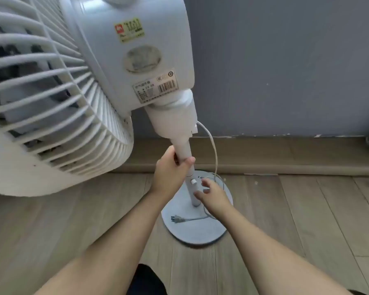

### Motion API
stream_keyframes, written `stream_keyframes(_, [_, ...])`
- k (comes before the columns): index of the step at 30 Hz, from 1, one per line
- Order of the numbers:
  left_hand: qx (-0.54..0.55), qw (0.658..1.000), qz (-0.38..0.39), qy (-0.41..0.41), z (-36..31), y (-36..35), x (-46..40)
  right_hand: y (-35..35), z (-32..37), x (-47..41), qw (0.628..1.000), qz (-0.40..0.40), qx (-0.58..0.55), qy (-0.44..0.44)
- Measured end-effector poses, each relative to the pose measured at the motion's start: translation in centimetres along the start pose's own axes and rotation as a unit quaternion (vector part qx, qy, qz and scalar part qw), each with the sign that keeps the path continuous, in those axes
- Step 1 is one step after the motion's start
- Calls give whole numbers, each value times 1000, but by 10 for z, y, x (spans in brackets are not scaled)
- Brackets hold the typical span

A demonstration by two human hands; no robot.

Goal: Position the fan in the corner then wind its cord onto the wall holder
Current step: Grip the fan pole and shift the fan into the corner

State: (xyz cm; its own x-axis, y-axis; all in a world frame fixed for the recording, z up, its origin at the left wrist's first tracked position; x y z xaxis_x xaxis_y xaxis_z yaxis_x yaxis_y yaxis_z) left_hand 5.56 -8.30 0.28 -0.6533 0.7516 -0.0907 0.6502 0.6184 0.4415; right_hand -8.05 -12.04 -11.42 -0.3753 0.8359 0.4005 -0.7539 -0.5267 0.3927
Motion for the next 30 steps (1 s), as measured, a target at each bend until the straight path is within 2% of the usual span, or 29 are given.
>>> stream_keyframes(6, [-15,999,21,-28,-5,2,-5,-11,14,-16,998,-49,2,26])
stream_keyframes(12, [-32,999,16,-29,-10,6,-9,-14,34,-31,984,-70,140,85])
stream_keyframes(18, [-61,997,24,-37,-39,15,12,0,43,-5,979,-70,174,74])
stream_keyframes(24, [-48,998,41,-26,-161,64,33,71,129,78,974,-89,197,68])
stream_keyframes(30, [-31,996,77,-34,-370,145,50,187,285,205,959,-127,241,76])
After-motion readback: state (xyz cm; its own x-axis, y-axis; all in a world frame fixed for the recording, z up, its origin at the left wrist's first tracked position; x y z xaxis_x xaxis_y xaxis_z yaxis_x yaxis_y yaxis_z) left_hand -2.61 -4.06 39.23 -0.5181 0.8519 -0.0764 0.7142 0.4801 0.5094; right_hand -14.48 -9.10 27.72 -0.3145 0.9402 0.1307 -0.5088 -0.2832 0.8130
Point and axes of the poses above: each hand's wrist, its own x-axis away from the middle knuckle, its own y-axis out of the back of the hand, z = x × y, the point moved 10 cm from there along -x, towards the middle knuckle, and after that the axes turned 8 degrees about -z, right-handed, at the moved point
